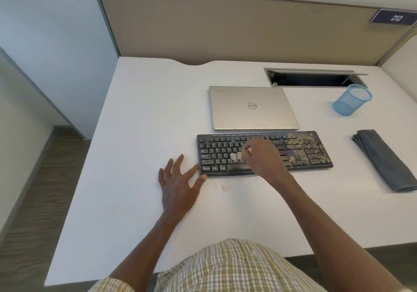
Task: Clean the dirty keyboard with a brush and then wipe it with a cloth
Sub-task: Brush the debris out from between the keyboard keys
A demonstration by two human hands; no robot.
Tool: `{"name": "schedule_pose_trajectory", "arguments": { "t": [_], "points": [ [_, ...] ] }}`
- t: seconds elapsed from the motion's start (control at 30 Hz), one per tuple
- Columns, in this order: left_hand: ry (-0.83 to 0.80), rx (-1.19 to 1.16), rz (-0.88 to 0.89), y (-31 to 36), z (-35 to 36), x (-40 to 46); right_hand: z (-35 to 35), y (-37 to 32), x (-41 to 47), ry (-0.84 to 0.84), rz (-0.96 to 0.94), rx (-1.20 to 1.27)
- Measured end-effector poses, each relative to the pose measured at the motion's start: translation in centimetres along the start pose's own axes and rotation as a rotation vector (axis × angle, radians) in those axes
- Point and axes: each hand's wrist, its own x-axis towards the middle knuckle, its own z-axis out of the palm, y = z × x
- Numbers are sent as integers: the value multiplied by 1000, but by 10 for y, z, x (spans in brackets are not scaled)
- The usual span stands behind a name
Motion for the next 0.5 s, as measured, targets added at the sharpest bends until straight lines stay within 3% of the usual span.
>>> {"name": "schedule_pose_trajectory", "arguments": {
  "t": [0.27, 0.4, 0.5],
  "points": [
    [21, 2, 17, -3, 4, 0, -9, -8, 13, -76, -41, -138],
    [20, 2, 14, -2, 2, 0, -11, -10, 18, -23, -45, -163],
    [20, 7, 15, -2, 2, 0, -11, -11, 17, -103, -52, -198]
  ]
}}
